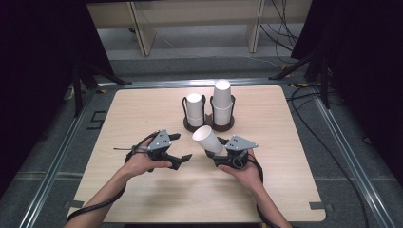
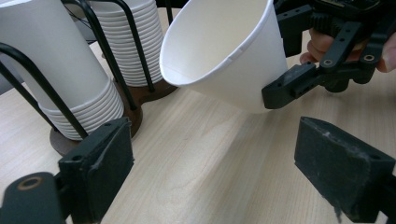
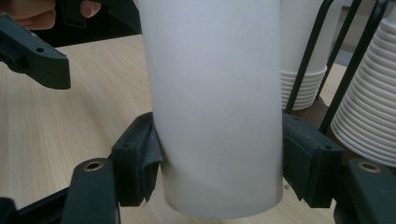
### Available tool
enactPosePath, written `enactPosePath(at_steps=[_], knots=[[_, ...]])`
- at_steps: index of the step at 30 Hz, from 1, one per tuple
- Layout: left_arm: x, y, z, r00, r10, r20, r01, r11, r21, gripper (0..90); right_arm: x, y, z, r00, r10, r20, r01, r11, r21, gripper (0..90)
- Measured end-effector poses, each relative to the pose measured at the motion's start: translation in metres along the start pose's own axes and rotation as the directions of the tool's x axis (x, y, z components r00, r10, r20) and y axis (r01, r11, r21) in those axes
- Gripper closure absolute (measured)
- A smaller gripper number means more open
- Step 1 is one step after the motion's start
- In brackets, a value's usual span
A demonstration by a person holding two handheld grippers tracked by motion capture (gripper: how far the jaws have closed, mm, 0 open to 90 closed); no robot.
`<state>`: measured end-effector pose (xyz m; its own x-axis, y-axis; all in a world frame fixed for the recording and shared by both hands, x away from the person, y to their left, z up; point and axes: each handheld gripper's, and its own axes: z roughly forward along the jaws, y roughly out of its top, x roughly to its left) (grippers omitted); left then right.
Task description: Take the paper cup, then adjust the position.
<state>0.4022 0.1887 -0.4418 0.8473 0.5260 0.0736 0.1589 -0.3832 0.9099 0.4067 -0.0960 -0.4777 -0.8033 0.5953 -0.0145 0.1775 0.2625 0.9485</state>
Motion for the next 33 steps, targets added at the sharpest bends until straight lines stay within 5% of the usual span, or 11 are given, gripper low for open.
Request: enactPosePath(at_steps=[13, 14, 19, 23, 26, 29, 30, 33], knots=[[-0.0016, -0.0008, -0.0022, 0.9969, -0.078, -0.01, 0.077, 0.9958, -0.049, 11.7, 0.0025, -0.0017, -0.0035, 0.9982, 0.055, 0.024, -0.055, 0.998, -0.002, 34.4], [-0.0017, -0.001, -0.0022, 0.9964, -0.084, -0.011, 0.083, 0.9955, -0.046, 11.8, 0.0002, -0.0013, -0.0026, 0.9991, 0.012, 0.041, -0.011, 0.999, -0.033, 34.4], [-0.0005, -0.0009, -0.0028, 0.9955, -0.094, -0.011, 0.093, 0.994, -0.058, 11.9, 0.0014, 0.0, -0.0048, 0.9977, 0.042, 0.052, -0.04, 0.999, -0.036, 34.4], [-0.0024, 0.0002, -0.0044, 0.9952, -0.095, -0.022, 0.094, 0.9943, -0.05, 12.1, -0.0011, 0.0014, -0.0049, 0.9984, 0.021, 0.053, -0.019, 0.998, -0.052, 34.4], [-0.0028, 0.0007, -0.0041, 0.9952, -0.096, -0.019, 0.095, 0.9939, -0.057, 12.2, 0.0015, 0.0019, -0.0047, 0.9973, 0.065, 0.035, -0.063, 0.997, -0.04, 34.3], [-0.0023, 0.0012, -0.0028, 0.9954, -0.094, -0.015, 0.093, 0.9941, -0.056, 12.2, 0.0, 0.0015, -0.0044, 0.9981, 0.042, 0.045, -0.04, 0.998, -0.044, 34.3], [-0.0023, 0.0011, -0.0014, 0.995, -0.099, -0.014, 0.098, 0.993, -0.066, 12.2, 0.0024, 0.0008, -0.0046, 0.9956, 0.085, 0.039, -0.083, 0.996, -0.038, 34.4], [-0.0031, 0.002, 0.0009, 0.9937, -0.111, -0.011, 0.11, 0.9919, -0.062, 12.5, 0.0005, 0.0005, -0.0049, 0.997, 0.068, 0.037, -0.067, 0.997, -0.033, 34.3]])
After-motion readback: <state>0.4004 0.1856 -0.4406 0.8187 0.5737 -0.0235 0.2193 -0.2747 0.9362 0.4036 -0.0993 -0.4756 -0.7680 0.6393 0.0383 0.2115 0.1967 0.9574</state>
